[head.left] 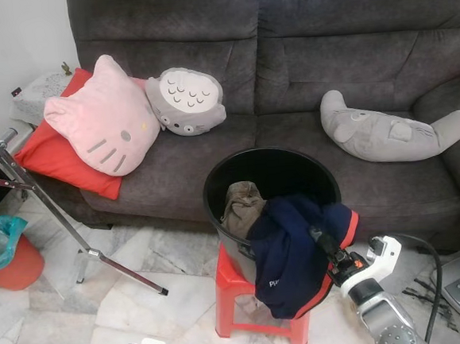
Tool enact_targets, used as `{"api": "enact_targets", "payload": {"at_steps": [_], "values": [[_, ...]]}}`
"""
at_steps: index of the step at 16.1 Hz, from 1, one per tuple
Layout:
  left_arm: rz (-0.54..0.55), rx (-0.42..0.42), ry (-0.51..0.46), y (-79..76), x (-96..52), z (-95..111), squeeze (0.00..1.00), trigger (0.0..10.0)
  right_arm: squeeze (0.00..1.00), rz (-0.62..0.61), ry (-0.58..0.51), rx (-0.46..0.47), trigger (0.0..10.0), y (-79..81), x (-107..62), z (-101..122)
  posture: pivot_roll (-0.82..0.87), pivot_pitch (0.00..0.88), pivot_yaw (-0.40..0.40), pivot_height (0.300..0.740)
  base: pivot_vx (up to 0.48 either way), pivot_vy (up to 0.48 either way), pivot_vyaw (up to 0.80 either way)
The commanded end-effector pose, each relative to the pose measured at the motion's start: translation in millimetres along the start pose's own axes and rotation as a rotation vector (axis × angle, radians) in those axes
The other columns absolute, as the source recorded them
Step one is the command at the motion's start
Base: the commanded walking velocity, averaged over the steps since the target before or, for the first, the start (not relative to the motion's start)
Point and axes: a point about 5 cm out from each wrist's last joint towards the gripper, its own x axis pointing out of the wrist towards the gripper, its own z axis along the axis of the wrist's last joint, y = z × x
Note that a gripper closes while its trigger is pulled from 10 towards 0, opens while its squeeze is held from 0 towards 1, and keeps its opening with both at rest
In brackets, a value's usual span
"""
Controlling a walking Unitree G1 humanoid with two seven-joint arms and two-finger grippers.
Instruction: Hang hanger
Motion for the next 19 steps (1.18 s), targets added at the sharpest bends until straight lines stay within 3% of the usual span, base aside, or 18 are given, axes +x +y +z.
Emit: {"api": "enact_targets", "payload": {"at_steps": [1,2,3,4,5,6,17,18,19], "values": [[0.010,-0.002,0.027,4.8,-2.5,-9,0.00,10.0,0.00,-0.029,-0.030,-0.063,10.0,-1.2,2.9,10,-0.08,0.000,0.048,0.740,0.000,0.000,0.00],[0.010,-0.001,0.029,5.2,-2.8,-10,0.00,10.0,0.04,-0.024,-0.033,-0.058,10.0,-0.6,2.9,10,-0.08,0.000,0.048,0.740,0.000,0.000,0.00],[0.011,-0.001,0.030,5.4,-2.9,-11,0.00,10.0,0.86,-0.033,-0.036,-0.063,10.0,-1.4,2.6,10,-0.08,0.000,0.048,0.740,0.000,0.000,0.00],[0.010,-0.001,0.030,5.6,-3.0,-11,0.00,10.0,1.00,-0.036,-0.037,-0.056,10.0,-1.7,2.4,10,-0.09,0.000,0.050,0.740,0.000,0.000,0.00],[0.010,0.000,0.030,5.4,-3.0,-11,0.00,10.0,1.00,-0.036,-0.035,-0.068,10.0,-1.7,2.2,10,-0.09,0.000,0.049,0.740,0.000,0.000,0.00],[0.009,0.000,0.030,5.1,-2.9,-11,0.00,10.0,0.00,-0.040,-0.036,-0.072,10.0,-1.9,2.0,11,-0.09,0.000,0.049,0.740,0.000,0.000,0.00],[-0.002,0.000,0.015,1.7,-1.6,-7,0.00,10.0,0.00,0.005,-0.045,-0.040,10.0,17.6,-11.2,4,-0.09,0.000,0.045,0.740,0.000,0.000,0.00],[-0.003,0.000,0.014,1.6,-1.6,-6,0.00,10.0,0.00,0.006,-0.050,-0.038,6.2,17.5,-10.2,5,-0.09,0.000,0.045,0.740,0.000,0.000,0.00],[-0.004,-0.001,0.012,1.4,-1.4,-6,0.00,10.0,0.00,0.007,-0.057,-0.036,0.0,17.2,-7.4,7,-0.09,0.000,0.044,0.740,0.000,0.000,0.00]]}}
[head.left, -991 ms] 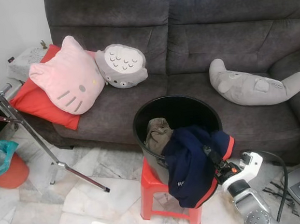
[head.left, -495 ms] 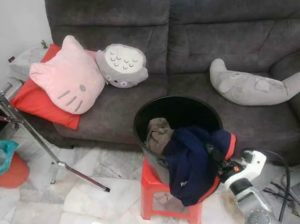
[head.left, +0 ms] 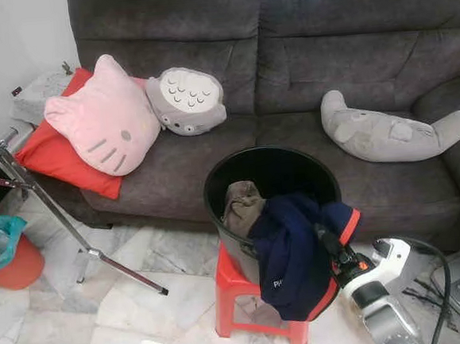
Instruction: Hang hanger
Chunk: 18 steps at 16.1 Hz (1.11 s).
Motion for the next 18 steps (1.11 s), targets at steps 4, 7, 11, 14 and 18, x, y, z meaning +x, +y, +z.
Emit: {"api": "enact_targets", "payload": {"at_steps": [4,7,11,14,18], "values": [[-0.007,0.000,-0.009,0.0,0.0,1,0.00,10.0,0.00,0.008,-0.012,0.005,0.0,5.1,6.4,5,-0.09,0.000,0.044,0.740,0.000,0.000,0.00],[-0.013,0.004,-0.012,-1.7,0.2,2,0.00,10.0,0.00,0.005,-0.008,0.008,0.0,6.9,6.2,4,-0.09,0.000,0.045,0.740,0.000,0.000,0.00],[-0.016,0.005,-0.017,-2.3,0.5,3,0.00,10.0,0.00,0.011,0.003,-0.001,0.0,8.2,8.0,2,-0.09,0.000,0.045,0.740,0.000,0.000,0.00],[-0.016,0.005,-0.019,-2.2,0.8,4,0.00,10.0,0.00,0.009,-0.014,-0.007,0.0,11.2,13.9,5,-0.09,0.000,0.045,0.740,0.000,0.000,0.00],[-0.015,0.010,-0.018,-2.3,0.8,4,0.00,10.0,0.00,0.043,-0.150,-0.077,4.0,28.7,34.4,41,-0.10,0.000,0.056,0.740,0.000,0.000,0.00]]}}
